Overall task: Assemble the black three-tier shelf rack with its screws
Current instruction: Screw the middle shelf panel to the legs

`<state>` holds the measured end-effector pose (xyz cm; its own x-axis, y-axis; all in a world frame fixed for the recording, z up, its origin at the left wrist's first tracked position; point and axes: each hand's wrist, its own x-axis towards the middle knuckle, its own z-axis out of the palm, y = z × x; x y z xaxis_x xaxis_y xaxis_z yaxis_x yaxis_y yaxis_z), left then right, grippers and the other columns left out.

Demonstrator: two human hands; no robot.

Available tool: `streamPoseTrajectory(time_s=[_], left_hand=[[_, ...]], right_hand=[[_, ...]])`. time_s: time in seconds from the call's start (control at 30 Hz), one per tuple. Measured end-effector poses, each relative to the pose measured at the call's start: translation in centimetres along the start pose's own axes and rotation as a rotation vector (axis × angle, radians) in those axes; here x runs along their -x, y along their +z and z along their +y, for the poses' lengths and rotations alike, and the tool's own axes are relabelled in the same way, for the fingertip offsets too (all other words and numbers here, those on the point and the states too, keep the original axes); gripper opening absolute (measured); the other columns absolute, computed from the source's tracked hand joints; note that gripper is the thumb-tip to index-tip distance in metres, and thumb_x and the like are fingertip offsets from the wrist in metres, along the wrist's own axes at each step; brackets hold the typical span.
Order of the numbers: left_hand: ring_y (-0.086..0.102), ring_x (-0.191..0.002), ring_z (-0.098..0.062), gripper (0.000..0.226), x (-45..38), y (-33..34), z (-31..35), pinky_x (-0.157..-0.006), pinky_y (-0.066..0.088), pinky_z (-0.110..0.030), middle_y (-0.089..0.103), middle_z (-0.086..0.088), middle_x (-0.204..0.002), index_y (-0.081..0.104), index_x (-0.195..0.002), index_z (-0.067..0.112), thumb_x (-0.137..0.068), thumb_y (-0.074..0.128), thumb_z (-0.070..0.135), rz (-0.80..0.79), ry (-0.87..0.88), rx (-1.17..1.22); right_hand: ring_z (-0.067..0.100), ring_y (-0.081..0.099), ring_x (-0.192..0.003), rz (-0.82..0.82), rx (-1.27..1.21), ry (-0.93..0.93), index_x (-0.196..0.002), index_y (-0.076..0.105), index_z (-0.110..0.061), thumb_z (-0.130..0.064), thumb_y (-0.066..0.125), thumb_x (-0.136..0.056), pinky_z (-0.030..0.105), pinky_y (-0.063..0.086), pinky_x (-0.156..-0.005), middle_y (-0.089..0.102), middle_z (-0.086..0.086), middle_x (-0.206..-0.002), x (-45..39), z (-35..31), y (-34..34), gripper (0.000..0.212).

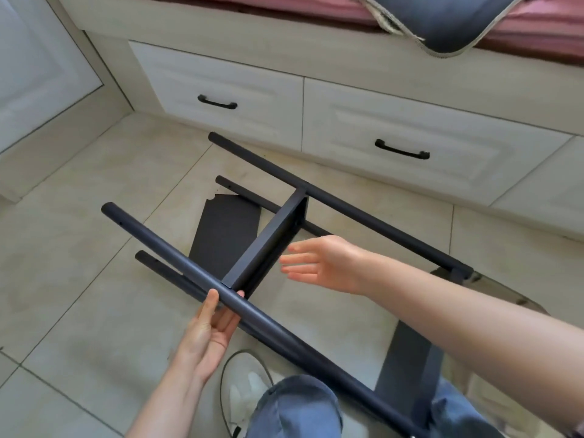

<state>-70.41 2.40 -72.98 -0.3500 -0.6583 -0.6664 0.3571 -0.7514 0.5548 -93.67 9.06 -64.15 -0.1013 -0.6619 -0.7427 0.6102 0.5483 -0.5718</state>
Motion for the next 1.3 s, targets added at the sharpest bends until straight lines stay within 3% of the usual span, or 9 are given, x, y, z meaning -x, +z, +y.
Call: streamPoseTrajectory(time_s=[0.43,0.6,0.7,0.83,0.93,1.1,1.17,1.23,1.3], left_hand=[[0.076,-0.092,-0.016,0.033,0.4,0.9,-1.2,-0.081,0.062,-0.03,0.079,-0.01,-0.096,0.059,-0.117,0.015,-0.094,0.058,0.038,0.028,0.052,-0.026],[0.077,-0.088,-0.02,0.029,0.7,1.0,-1.1,-0.075,0.064,-0.033,0.078,-0.014,-0.093,0.059,-0.119,0.016,-0.099,0.056,0.037,0.037,0.082,-0.087],[0.077,-0.09,-0.021,0.039,0.8,1.2,-1.3,-0.078,0.064,-0.034,0.077,-0.015,-0.1,0.057,-0.131,0.014,-0.101,0.054,0.04,0.067,0.105,-0.135],[0.073,-0.097,-0.021,0.049,1.3,2.0,-1.6,-0.078,0.058,-0.033,0.072,-0.012,-0.11,0.052,-0.141,0.012,-0.103,0.052,0.043,0.136,0.119,-0.149],[0.073,-0.096,-0.02,0.048,1.8,2.6,-2.0,-0.076,0.058,-0.031,0.072,-0.009,-0.108,0.053,-0.141,0.014,-0.103,0.051,0.044,0.174,0.124,-0.142],[0.071,-0.099,-0.019,0.048,2.1,2.8,-2.0,-0.083,0.056,-0.032,0.071,-0.006,-0.107,0.053,-0.139,0.016,-0.103,0.05,0.047,0.184,0.114,-0.17],[0.071,-0.1,-0.019,0.048,2.0,2.7,-2.1,-0.086,0.056,-0.032,0.071,-0.006,-0.107,0.052,-0.14,0.016,-0.103,0.049,0.048,0.19,0.118,-0.182],[0.07,-0.103,-0.019,0.049,1.8,2.6,-2.0,-0.092,0.055,-0.033,0.071,-0.005,-0.109,0.051,-0.14,0.017,-0.103,0.048,0.049,0.188,0.122,-0.199],[0.07,-0.106,-0.02,0.049,1.6,2.3,-1.9,-0.096,0.054,-0.034,0.071,-0.005,-0.111,0.05,-0.139,0.019,-0.102,0.048,0.051,0.188,0.121,-0.216]], right_hand=[[0.027,0.073,-0.081,0.321,0.087,-0.202,-0.099,0.065,0.001,0.005,0.047,-0.098,0.033,0.061,-0.073,0.072,0.018,-0.089,8.4,1.1,-10.6,0.019],[0.024,0.068,-0.072,0.475,0.167,-0.199,-0.093,0.065,0.0,0.006,0.048,-0.097,0.034,0.058,-0.075,0.068,0.015,-0.08,11.1,3.3,-13.8,0.019],[0.022,0.064,-0.066,0.569,0.245,-0.163,-0.094,0.065,0.002,0.006,0.047,-0.097,0.029,0.057,-0.065,0.065,0.015,-0.077,11.9,5.1,-15.8,0.018],[0.024,0.062,-0.068,0.664,0.273,-0.117,-0.1,0.064,0.007,0.009,0.047,-0.095,0.032,0.055,-0.069,0.064,0.018,-0.079,11.8,7.9,-18.2,0.018],[0.022,0.061,-0.066,0.704,0.277,-0.096,-0.101,0.063,0.007,0.007,0.05,-0.096,0.029,0.055,-0.063,0.064,0.017,-0.078,11.0,9.9,-19.7,0.014],[0.019,0.056,-0.057,0.767,0.335,-0.077,-0.087,0.063,0.002,-0.001,0.055,-0.098,0.027,0.052,-0.055,0.059,0.012,-0.066,8.6,12.3,-21.9,0.014],[0.024,0.057,-0.061,0.778,0.426,-0.068,-0.077,0.063,-0.002,0.001,0.054,-0.097,0.037,0.054,-0.062,0.057,0.012,-0.064,7.5,13.2,-22.8,0.022],[0.029,0.061,-0.074,0.798,0.546,-0.061,-0.08,0.066,0.001,0.003,0.053,-0.094,0.047,0.055,-0.078,0.062,0.018,-0.073,6.5,13.9,-23.5,0.019],[0.031,0.062,-0.077,0.827,0.628,-0.055,-0.085,0.068,0.001,0.001,0.054,-0.092,0.045,0.054,-0.077,0.065,0.021,-0.082,5.7,14.3,-23.9,0.015]])
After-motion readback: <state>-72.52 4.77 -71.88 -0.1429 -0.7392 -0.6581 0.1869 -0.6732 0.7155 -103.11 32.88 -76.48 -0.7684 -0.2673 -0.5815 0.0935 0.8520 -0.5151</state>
